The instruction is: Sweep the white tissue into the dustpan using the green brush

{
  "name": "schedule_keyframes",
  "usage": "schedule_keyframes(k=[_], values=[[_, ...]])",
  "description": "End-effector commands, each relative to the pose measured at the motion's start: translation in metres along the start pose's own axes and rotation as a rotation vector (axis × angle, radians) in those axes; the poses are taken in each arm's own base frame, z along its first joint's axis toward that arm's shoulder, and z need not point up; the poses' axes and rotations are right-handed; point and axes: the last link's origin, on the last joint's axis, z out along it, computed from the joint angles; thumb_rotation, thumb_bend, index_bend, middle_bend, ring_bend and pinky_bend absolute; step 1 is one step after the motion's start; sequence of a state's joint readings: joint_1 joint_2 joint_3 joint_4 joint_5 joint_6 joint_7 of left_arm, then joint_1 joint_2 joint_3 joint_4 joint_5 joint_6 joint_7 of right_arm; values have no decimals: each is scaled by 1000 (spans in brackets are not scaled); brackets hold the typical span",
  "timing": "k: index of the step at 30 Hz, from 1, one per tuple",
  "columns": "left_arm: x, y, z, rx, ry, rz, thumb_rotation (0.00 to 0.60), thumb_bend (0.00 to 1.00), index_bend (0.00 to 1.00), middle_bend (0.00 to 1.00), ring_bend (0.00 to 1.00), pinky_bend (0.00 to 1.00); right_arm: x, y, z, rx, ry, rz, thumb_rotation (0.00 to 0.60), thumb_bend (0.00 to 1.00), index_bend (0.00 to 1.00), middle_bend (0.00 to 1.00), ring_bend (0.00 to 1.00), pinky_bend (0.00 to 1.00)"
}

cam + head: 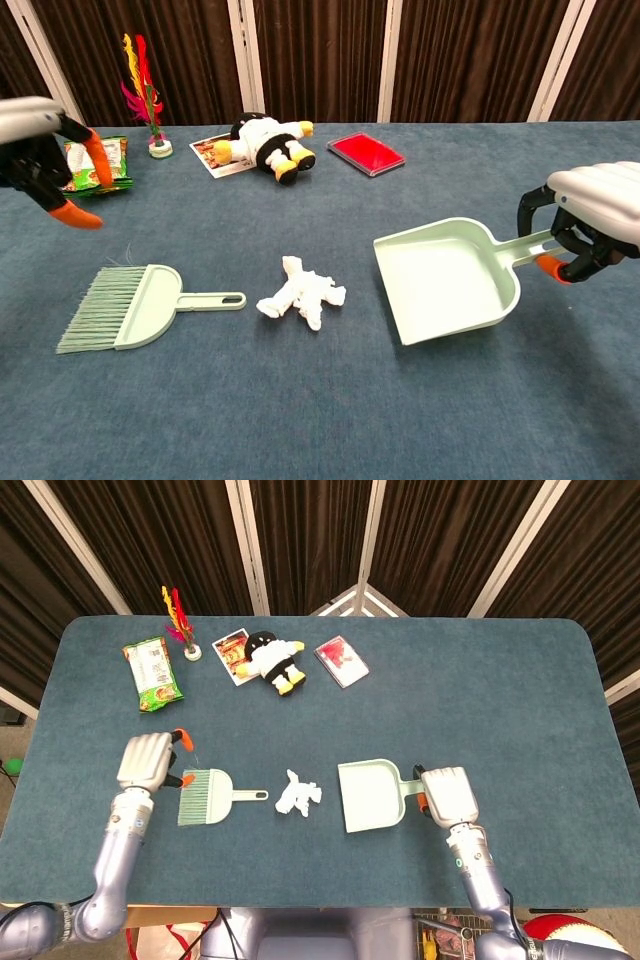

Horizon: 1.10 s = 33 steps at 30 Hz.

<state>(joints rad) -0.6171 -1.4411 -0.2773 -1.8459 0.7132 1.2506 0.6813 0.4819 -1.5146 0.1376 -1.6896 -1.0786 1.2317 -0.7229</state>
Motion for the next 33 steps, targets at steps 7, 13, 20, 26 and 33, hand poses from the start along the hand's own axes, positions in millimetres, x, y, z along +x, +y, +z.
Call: schedule_keyframes(k=[7,13,20,26,33], values=[[-37,36,1,-36,-90,122,600,233,506,1000,867,923,-1,1,0,0,-4,-9,600,549,699,869,876,785],[-54,51,3,-35,-111,128,600,250,495,1000,867,924,-3,-3,-3,13,-6,-11,600,548,699,869,875,785],[-72,61,4,-35,-134,138,600,250,505,1000,869,926,-6,1,-4,7,-13,-16,600,549,699,869,876,785],[-85,67,7,-30,-142,151,600,275,512,1000,872,931,-6,8,-5,-2,-16,-13,600,549,698,869,876,785],[-99,72,10,-30,-161,136,600,316,497,1000,872,931,-11,7,-6,0,-25,-14,600,549,698,869,875,785]])
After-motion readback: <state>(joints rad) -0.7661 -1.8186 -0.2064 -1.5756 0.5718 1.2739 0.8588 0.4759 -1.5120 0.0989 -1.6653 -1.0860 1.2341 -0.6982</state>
